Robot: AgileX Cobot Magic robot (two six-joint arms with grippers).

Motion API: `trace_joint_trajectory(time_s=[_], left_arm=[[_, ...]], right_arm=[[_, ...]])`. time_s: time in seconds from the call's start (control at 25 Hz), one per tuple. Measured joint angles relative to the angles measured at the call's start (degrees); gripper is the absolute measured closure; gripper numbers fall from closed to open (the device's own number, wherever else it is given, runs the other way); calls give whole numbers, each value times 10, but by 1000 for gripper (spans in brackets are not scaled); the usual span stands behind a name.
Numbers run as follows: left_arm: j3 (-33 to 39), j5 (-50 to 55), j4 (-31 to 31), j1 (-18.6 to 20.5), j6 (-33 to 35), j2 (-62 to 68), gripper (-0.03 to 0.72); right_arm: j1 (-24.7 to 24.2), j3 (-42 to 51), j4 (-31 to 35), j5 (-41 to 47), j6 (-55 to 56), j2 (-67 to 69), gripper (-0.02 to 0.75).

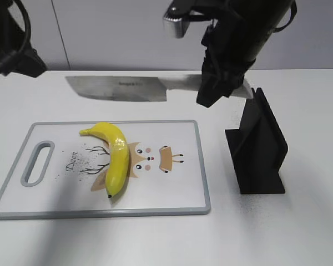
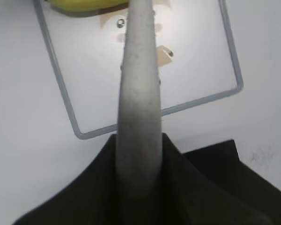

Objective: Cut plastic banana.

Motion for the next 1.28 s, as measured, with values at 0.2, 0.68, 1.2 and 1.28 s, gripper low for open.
trace_joint_trajectory(time_s=[0.2,0.68,1.2,1.28], left_arm=[[0,34,91,38,-263,-6,27],[104,144,76,174,-393,-121,53],[366,88,22,175,-393,-515,95],[388,90,19,175,-393,-574,95]], right_arm=[[0,-65,-57,48,155,0,577],[-24,11,-120,30,522,-114,577],[-153,253,-43,-98,583,-245,577],[-153,275,-35,-119,590,-245,577]])
